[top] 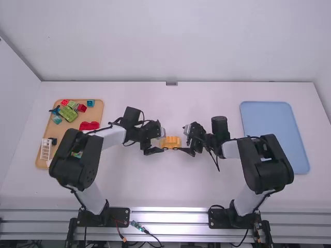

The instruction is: Assemble lego blocks to make yellow taxi

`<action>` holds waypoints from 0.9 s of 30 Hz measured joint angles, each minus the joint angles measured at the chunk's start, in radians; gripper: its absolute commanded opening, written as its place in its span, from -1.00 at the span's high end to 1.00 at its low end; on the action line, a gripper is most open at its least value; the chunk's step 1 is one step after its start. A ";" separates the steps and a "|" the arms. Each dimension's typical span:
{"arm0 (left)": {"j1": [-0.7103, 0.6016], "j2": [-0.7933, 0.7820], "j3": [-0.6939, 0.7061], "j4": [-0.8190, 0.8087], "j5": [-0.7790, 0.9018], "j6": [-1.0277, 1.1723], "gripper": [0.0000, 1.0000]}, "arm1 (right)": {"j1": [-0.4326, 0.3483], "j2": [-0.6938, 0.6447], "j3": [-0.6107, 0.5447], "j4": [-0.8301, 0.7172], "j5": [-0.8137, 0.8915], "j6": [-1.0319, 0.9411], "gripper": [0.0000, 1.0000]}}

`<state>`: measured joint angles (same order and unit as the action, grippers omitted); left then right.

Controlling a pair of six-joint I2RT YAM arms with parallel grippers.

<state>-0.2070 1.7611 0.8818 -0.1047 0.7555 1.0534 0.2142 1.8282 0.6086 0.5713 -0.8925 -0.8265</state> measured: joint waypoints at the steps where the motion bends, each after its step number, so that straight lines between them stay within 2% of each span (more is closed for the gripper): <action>1: 0.035 -0.029 0.000 -0.024 0.013 0.020 -0.98 | 0.000 0.032 0.000 0.053 -0.010 0.014 -0.99; 4: 0.117 -0.062 0.000 -0.064 0.050 0.056 -0.98 | 0.002 0.122 0.008 0.140 -0.056 0.051 -0.99; 11: 0.285 -0.066 0.000 -0.102 0.159 0.096 -0.98 | 0.066 0.265 0.117 0.155 -0.175 0.092 -0.99; 21: 0.317 -0.066 0.000 -0.119 0.195 0.099 -0.98 | 0.167 0.343 0.225 0.102 -0.099 0.113 -0.98; 27: 0.316 -0.066 0.000 -0.119 0.195 0.099 -0.98 | 0.189 0.375 0.242 0.099 -0.056 0.129 -0.99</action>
<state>0.1093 1.6947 0.8818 -0.2241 0.9501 1.1526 0.4034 2.2036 0.8509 0.6704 -0.9485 -0.6971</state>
